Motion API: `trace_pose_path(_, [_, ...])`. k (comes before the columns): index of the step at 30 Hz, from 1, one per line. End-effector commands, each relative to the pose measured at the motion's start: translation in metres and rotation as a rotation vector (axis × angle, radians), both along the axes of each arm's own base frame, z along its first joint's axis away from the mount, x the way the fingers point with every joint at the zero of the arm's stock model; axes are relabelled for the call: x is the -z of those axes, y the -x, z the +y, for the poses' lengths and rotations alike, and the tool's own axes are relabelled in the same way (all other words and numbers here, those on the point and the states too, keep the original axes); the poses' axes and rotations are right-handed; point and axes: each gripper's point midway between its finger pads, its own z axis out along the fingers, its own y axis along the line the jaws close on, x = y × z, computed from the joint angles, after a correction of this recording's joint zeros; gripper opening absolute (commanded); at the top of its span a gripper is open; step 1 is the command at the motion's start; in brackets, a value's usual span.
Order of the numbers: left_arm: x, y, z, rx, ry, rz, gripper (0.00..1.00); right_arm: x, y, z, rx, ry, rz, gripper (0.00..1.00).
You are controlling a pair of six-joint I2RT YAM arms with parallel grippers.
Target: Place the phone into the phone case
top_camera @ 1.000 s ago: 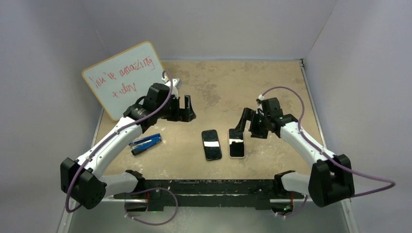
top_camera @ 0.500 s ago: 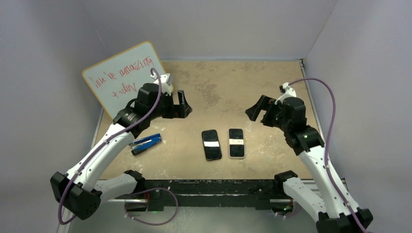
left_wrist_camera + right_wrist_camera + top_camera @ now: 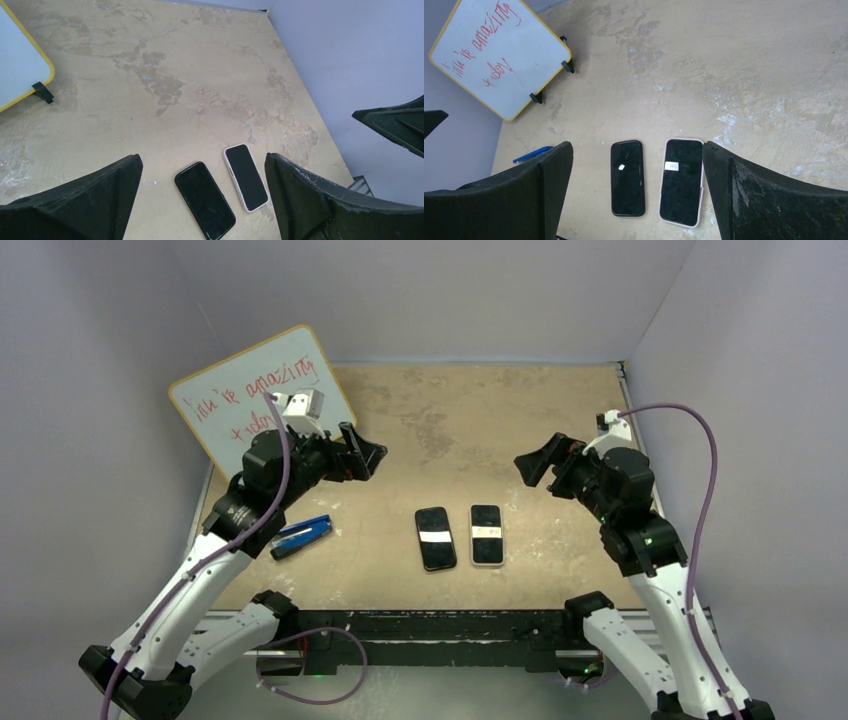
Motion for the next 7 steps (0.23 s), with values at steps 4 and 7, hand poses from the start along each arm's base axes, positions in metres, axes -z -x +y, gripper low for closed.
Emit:
trace_pose_path(4, [-0.002,-0.004,-0.008,0.014,0.044,0.003,0.98,-0.005,0.002,0.003,-0.019,-0.014,-0.008,0.99])
trace_pose_path(7, [0.002,-0.005,-0.010,0.021,0.043,0.018,0.98,-0.007,0.001,0.002,-0.009,-0.018,-0.018,0.99])
